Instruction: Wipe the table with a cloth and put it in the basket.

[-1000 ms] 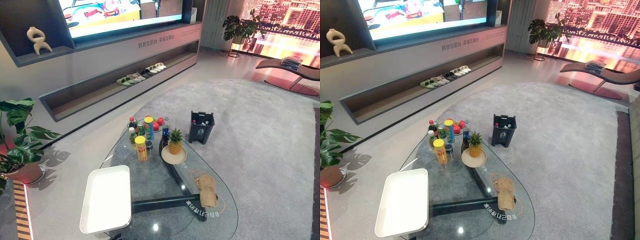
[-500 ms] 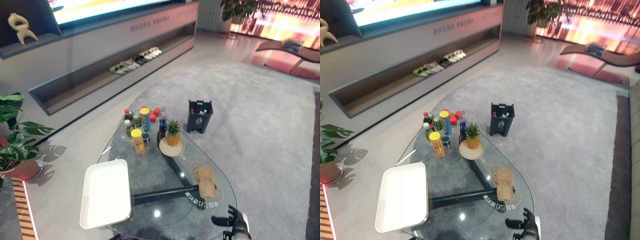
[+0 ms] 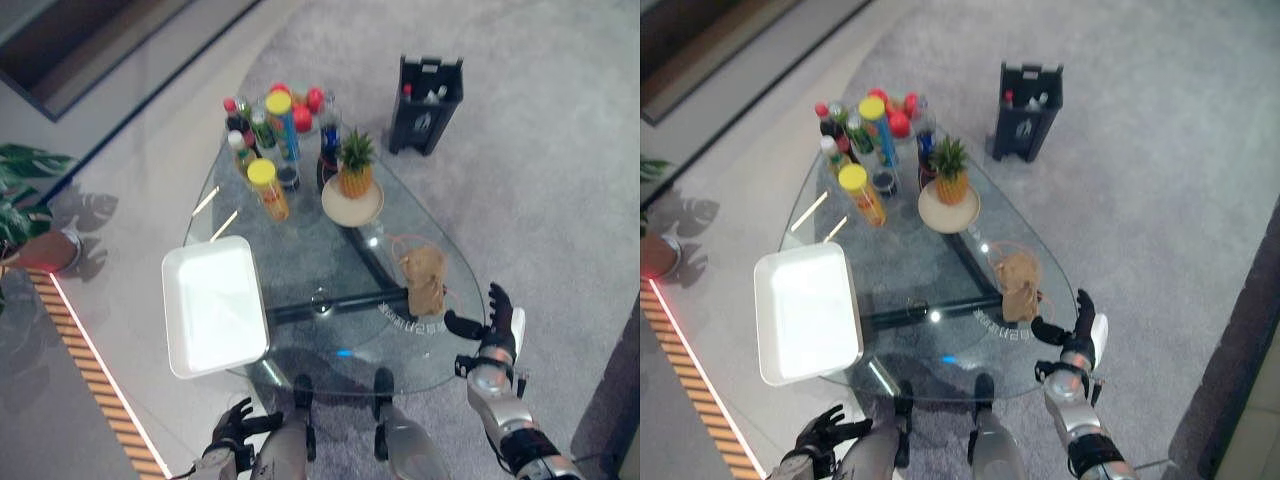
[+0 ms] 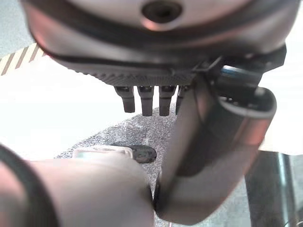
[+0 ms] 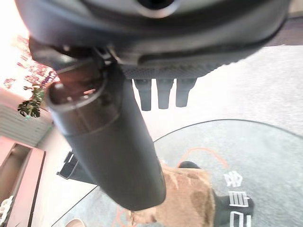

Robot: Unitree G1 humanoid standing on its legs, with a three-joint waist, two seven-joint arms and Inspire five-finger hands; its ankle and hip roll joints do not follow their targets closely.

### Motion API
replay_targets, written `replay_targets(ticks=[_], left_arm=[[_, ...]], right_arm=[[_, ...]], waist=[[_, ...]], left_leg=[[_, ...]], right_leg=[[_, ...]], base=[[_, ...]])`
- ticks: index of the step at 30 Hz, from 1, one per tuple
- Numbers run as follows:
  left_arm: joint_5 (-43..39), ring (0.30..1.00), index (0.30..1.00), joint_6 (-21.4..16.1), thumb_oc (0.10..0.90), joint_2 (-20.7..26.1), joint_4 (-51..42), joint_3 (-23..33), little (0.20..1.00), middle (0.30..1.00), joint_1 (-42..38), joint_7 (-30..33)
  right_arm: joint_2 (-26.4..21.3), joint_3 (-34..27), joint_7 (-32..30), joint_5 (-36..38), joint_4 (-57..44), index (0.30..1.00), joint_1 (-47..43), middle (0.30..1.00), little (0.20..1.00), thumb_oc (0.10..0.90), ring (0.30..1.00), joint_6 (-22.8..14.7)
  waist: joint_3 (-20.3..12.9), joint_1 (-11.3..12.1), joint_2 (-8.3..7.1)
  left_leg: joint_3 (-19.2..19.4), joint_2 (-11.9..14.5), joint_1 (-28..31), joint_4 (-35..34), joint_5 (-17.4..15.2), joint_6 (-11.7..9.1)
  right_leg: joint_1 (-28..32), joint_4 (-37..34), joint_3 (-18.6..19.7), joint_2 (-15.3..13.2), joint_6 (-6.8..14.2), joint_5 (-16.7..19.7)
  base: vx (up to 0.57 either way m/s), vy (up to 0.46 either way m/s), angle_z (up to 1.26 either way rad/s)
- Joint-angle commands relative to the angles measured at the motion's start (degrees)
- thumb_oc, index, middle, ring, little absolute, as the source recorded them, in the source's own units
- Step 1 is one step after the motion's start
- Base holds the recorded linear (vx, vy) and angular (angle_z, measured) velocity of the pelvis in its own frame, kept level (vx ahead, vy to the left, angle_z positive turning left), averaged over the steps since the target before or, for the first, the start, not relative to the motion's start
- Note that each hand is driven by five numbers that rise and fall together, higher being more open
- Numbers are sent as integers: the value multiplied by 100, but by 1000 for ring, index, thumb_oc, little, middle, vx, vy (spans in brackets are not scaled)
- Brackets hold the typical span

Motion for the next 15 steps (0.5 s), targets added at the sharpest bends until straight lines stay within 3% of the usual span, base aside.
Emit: replay_targets(ticks=[1,15], left_arm=[[-228,900,900,-225,800,-120,75,-106,900,900,171,100],[-488,900,900,-161,800,-119,-232,-370,900,900,-383,313]], right_arm=[[-302,-27,-362,-99,-840,900,-98,900,900,800,900,-231],[-353,64,-884,-95,-1324,900,-1479,900,900,800,900,103]], waist=[[-94,-28,-144],[669,37,-40]], left_leg=[[136,-58,-501,683,-67,188],[213,-166,-1491,962,117,215]], right_leg=[[-528,778,253,-224,-5,-67],[-1528,1172,273,-155,-41,35]], base=[[-74,22,4],[-57,23,2]])
